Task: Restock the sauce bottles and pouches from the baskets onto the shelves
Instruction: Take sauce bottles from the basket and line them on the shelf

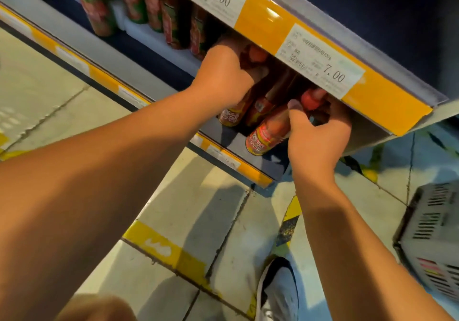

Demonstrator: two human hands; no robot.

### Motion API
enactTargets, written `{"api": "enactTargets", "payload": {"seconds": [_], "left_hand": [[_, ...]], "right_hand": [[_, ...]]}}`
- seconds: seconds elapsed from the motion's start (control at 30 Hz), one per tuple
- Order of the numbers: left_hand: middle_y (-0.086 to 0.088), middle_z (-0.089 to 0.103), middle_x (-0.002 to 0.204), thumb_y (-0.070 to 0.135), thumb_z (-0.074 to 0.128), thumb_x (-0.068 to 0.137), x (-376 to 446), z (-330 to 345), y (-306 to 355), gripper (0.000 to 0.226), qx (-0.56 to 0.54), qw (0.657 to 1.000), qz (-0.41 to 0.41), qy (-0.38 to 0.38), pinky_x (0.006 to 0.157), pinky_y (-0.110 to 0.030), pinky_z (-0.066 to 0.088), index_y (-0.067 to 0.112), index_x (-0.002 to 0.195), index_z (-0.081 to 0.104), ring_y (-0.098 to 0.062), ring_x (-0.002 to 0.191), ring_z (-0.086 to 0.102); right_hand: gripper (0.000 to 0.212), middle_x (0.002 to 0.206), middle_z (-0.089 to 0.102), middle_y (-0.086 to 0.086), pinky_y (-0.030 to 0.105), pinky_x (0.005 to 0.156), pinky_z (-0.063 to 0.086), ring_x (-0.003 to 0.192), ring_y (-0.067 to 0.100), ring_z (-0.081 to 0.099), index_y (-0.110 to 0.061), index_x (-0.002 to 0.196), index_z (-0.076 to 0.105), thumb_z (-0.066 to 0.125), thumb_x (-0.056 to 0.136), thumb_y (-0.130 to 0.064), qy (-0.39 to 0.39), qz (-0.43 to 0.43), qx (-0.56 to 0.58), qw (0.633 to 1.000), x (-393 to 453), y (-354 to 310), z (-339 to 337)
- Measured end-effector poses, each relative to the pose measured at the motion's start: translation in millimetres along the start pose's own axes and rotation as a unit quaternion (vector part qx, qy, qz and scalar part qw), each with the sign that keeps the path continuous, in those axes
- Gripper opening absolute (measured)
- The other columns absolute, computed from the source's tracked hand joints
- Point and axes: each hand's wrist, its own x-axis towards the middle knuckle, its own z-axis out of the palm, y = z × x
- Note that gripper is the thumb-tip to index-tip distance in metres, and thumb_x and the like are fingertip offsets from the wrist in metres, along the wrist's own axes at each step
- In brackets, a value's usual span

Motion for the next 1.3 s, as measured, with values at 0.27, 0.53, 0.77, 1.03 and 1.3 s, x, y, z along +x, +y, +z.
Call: {"api": "enactTargets", "payload": {"seconds": [0.27,0.53,0.77,1.03,1.3], "left_hand": [[-0.022,0.062,0.124,0.016,0.072,0.088,-7,17,-19,0.066,0.064,0.997,-0.012,-0.034,0.092,-0.046,0.055,0.014,0.148,0.045,-0.034,0.111,0.061],[-0.006,0.058,0.080,0.028,0.081,0.083,-18,44,-60,0.031,0.089,0.989,-0.115,-0.014,0.073,-0.044,0.060,0.009,0.085,0.057,-0.026,0.073,0.060],[-0.018,0.058,0.138,0.022,0.078,0.088,1,41,-76,0.058,0.060,0.996,-0.065,0.003,0.105,-0.045,0.050,0.006,0.138,0.052,-0.029,0.120,0.058],[-0.013,0.047,0.153,0.028,0.079,0.089,18,47,-71,0.077,0.113,0.993,-0.039,-0.013,0.117,-0.037,0.035,0.008,0.151,0.039,-0.028,0.142,0.044],[-0.011,0.046,0.154,0.029,0.082,0.085,19,50,-71,0.084,0.111,0.993,-0.039,-0.006,0.119,-0.037,0.034,0.010,0.152,0.036,-0.028,0.144,0.043]], "right_hand": [[0.065,0.127,0.068,-0.002,0.034,0.100,0.057,0.113,0.010,0.067,-0.019,0.136,0.059,0.087,0.079,-0.024,-0.058,0.033,0.002,0.998,-3,28,9],[0.056,0.108,0.074,-0.003,0.030,0.086,0.060,0.089,0.009,0.070,-0.014,0.116,0.065,0.094,0.072,-0.033,-0.081,0.088,-0.090,0.989,-7,86,25],[0.051,0.110,0.068,0.000,0.006,0.072,0.047,0.089,0.005,0.060,-0.007,0.120,0.059,0.087,0.078,-0.010,-0.037,0.087,-0.057,0.994,20,104,29],[0.071,0.131,0.068,0.007,0.043,0.103,0.054,0.117,0.025,0.067,-0.007,0.135,0.057,0.091,0.077,-0.029,-0.046,0.095,-0.126,0.986,50,104,34],[0.073,0.139,0.063,0.009,0.049,0.106,0.052,0.124,0.029,0.064,-0.010,0.141,0.052,0.089,0.081,-0.026,-0.060,0.113,-0.129,0.983,54,104,33]]}}
